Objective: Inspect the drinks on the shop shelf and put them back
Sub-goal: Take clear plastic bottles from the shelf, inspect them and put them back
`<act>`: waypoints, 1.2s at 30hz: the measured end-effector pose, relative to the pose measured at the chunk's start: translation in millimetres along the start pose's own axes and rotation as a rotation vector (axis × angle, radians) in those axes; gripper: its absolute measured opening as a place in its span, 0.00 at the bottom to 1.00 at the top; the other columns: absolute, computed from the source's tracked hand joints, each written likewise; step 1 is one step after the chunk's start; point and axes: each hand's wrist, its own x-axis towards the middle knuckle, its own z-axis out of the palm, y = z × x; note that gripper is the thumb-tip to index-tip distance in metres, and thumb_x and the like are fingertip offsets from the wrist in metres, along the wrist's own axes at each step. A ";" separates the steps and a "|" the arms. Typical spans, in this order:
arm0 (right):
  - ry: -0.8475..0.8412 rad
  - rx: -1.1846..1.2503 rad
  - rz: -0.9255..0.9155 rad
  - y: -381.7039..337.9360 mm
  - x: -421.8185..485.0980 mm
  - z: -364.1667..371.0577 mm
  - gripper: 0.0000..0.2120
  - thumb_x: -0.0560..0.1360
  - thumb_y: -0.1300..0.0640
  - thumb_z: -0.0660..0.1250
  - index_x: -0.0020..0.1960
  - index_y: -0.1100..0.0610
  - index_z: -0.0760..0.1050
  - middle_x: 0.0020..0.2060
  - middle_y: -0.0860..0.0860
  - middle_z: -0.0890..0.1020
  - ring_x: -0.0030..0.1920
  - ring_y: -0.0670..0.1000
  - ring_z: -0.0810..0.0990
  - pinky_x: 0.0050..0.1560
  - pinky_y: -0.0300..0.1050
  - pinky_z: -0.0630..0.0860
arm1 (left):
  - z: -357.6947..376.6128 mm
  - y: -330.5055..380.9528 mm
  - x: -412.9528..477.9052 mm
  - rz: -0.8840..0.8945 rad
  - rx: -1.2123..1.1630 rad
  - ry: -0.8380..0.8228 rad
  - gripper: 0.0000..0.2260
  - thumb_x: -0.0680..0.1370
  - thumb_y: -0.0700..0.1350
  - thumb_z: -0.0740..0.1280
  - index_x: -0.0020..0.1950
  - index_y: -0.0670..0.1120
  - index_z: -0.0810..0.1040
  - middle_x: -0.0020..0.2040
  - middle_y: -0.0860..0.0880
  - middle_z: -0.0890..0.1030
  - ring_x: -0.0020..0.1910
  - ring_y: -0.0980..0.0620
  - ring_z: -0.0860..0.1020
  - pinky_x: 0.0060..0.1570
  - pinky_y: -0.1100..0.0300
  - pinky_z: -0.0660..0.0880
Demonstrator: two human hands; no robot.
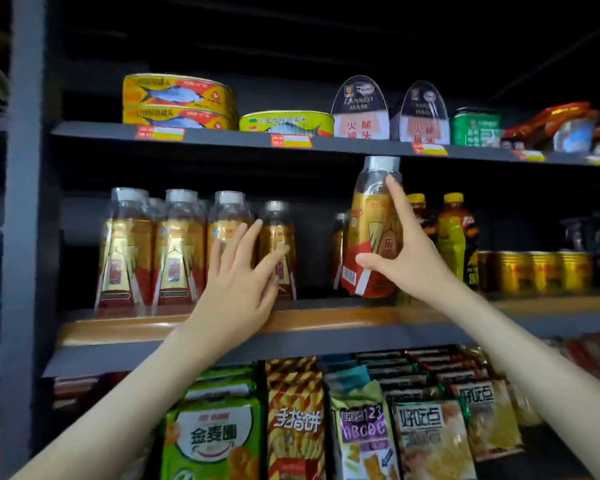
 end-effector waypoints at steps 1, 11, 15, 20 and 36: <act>-0.028 -0.012 0.019 -0.6 4.8 0.5 0.52 0.70 0.59 0.75 0.72 0.27 0.43 0.75 0.40 0.56 0.72 0.46 0.64 0.67 0.52 0.71 | 4.7 -2.2 0.6 0.016 0.024 0.000 0.22 0.80 0.52 0.51 0.71 0.50 0.71 0.76 0.39 0.61 0.76 0.38 0.54 0.72 0.40 0.48; -0.231 -0.181 0.243 41.6 28.4 31.4 0.53 0.71 0.57 0.75 0.75 0.38 0.36 0.76 0.56 0.53 0.73 0.57 0.62 0.71 0.51 0.61 | 18.9 -10.8 3.0 0.032 0.084 0.036 0.21 0.76 0.50 0.54 0.62 0.47 0.79 0.72 0.38 0.68 0.73 0.38 0.62 0.71 0.36 0.57; -0.315 -0.355 0.371 48.8 41.0 36.5 0.56 0.73 0.55 0.74 0.74 0.38 0.28 0.77 0.61 0.43 0.71 0.61 0.66 0.66 0.51 0.69 | 19.5 -13.3 0.9 0.047 0.009 0.097 0.18 0.76 0.49 0.54 0.57 0.47 0.80 0.70 0.40 0.71 0.72 0.41 0.64 0.71 0.37 0.57; -0.308 -0.527 0.470 54.2 47.0 45.7 0.61 0.72 0.62 0.73 0.68 0.37 0.20 0.75 0.60 0.32 0.57 0.56 0.79 0.48 0.42 0.80 | 21.6 -16.7 1.0 0.067 0.049 0.111 0.18 0.76 0.51 0.55 0.57 0.48 0.81 0.70 0.40 0.70 0.73 0.41 0.62 0.71 0.38 0.58; -0.287 -0.655 0.565 55.7 61.5 64.9 0.64 0.70 0.66 0.74 0.64 0.36 0.17 0.71 0.59 0.24 0.72 0.66 0.63 0.60 0.53 0.77 | 21.9 -17.1 -1.9 0.004 0.135 0.120 0.23 0.78 0.56 0.55 0.66 0.46 0.77 0.74 0.39 0.64 0.76 0.41 0.58 0.72 0.41 0.56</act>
